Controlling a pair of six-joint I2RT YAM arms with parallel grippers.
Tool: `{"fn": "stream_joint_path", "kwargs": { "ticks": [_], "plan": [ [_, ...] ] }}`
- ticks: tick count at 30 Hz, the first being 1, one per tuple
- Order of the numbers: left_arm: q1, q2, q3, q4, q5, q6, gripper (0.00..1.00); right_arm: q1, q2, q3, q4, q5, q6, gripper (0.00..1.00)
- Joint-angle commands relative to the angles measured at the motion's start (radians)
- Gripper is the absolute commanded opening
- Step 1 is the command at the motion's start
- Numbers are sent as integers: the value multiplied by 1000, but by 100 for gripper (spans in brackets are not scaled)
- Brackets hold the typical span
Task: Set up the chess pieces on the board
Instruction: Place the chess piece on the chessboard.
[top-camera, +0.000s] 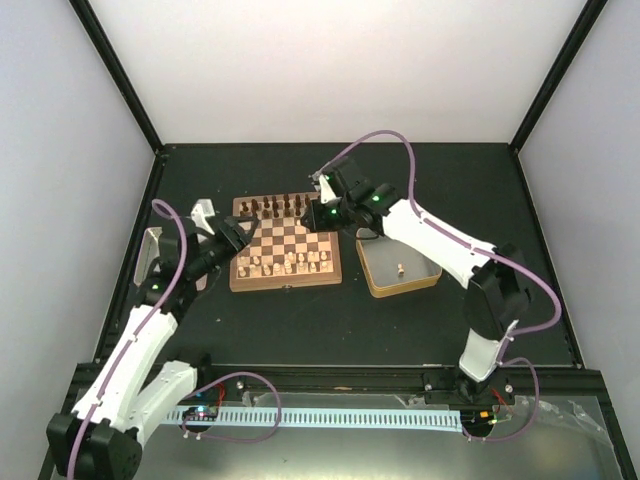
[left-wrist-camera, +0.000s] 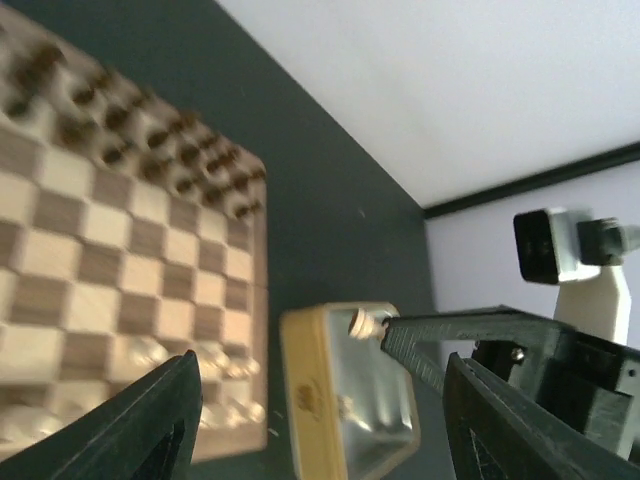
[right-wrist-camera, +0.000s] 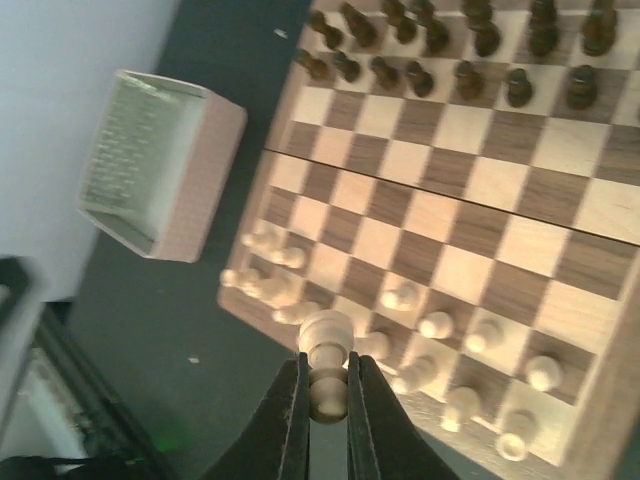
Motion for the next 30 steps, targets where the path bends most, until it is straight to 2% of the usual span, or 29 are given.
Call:
{"fn": "stream_joint_path", "kwargs": {
  "ticks": [1, 3, 7, 16, 30],
  "plan": [
    [6, -61, 148, -242, -281, 344, 68, 28, 95, 145, -277, 135, -119, 1],
    [6, -78, 191, -285, -360, 457, 69, 44, 166, 221, -331, 161, -131, 1],
    [4, -103, 241, -333, -520, 579, 70, 77, 304, 400, -429, 202, -143, 1],
    [-9, -141, 224, -333, -631, 614, 74, 137, 573, 761, -601, 230, -157, 1],
    [-21, -145, 225, -328, -672, 609, 77, 167, 700, 810, -589, 171, -208, 2]
  ]
}}
